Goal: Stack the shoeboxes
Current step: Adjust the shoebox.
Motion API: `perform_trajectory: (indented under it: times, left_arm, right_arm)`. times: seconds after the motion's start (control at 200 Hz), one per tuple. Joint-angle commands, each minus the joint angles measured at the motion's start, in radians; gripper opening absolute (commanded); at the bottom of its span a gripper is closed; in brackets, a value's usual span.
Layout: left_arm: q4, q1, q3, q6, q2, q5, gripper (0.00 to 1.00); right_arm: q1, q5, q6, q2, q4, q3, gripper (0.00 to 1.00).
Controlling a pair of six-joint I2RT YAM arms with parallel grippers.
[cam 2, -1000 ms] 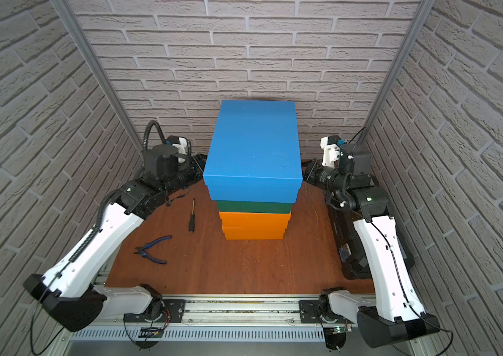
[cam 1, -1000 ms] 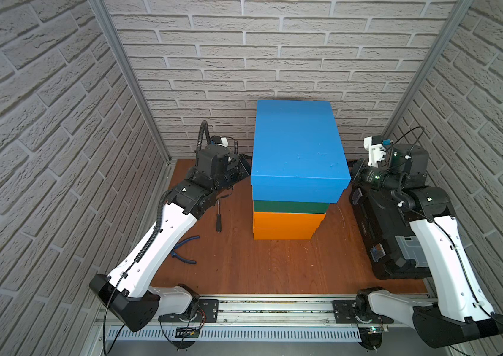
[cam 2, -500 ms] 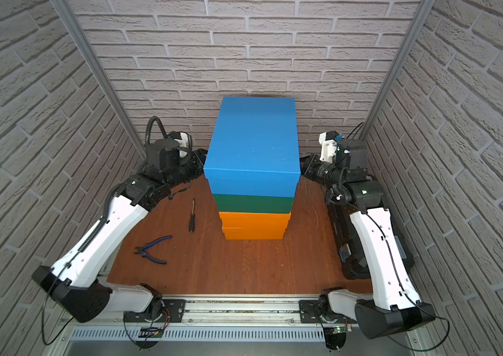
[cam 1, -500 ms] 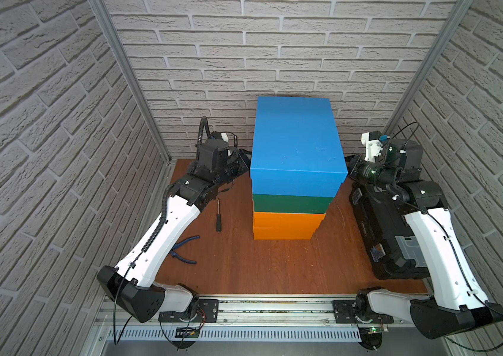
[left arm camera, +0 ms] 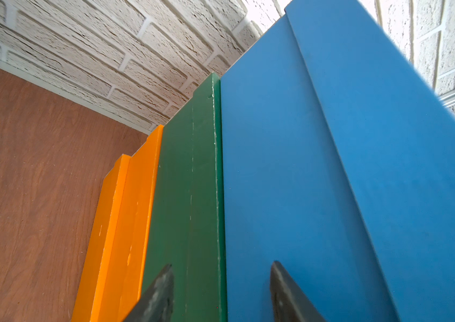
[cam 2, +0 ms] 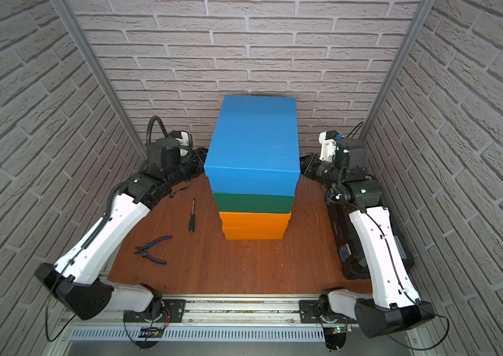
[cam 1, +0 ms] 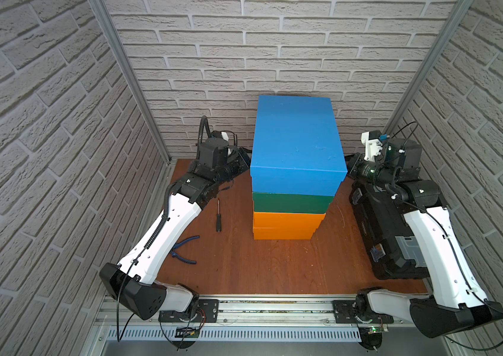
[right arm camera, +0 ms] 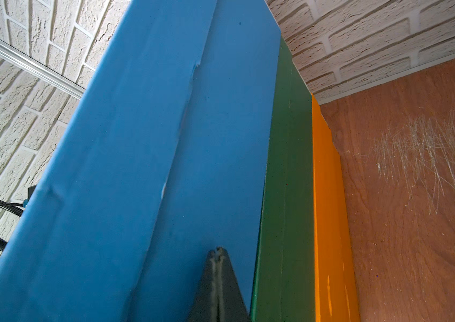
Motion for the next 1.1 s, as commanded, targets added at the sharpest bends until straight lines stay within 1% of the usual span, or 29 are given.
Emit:
perform_trajectory:
  times: [0.0,0.215,0.455,0.575,0.665,0.85,0.98,1.095]
  left_arm:
    - [0.039,-0.007,-0.005,0.008,-0.008,0.032,0.55]
    - [0.034,0.007,-0.015,0.010,-0.025,0.025,0.57]
    - [0.021,0.022,-0.022,0.018,-0.054,0.016,0.58]
    - [0.006,0.039,-0.031,0.032,-0.091,0.003,0.59]
    - [0.003,0.056,-0.066,0.042,-0.141,-0.021,0.59]
    - [-0.016,0.116,-0.146,0.064,-0.244,-0.035,0.60]
    - [-0.034,0.152,-0.202,0.081,-0.300,-0.042,0.61]
    - [-0.061,0.179,-0.241,0.113,-0.326,-0.070,0.61]
  right_arm:
    - [0.027,-0.030,-0.005,-0.001,0.032,-0.008,0.03]
    - [0.019,-0.014,-0.016,-0.004,0.012,-0.001,0.03]
    - [-0.030,0.003,-0.031,-0.016,-0.028,0.014,0.03]
    - [-0.052,0.035,-0.050,-0.033,-0.068,0.016,0.03]
    - [-0.065,0.052,-0.070,-0.045,-0.106,0.020,0.03]
    - [-0.077,0.146,-0.124,-0.090,-0.175,-0.004,0.03]
    - [-0.077,0.243,-0.143,-0.145,-0.174,-0.064,0.03]
    - [-0.077,0.300,-0.174,-0.163,-0.171,-0.112,0.03]
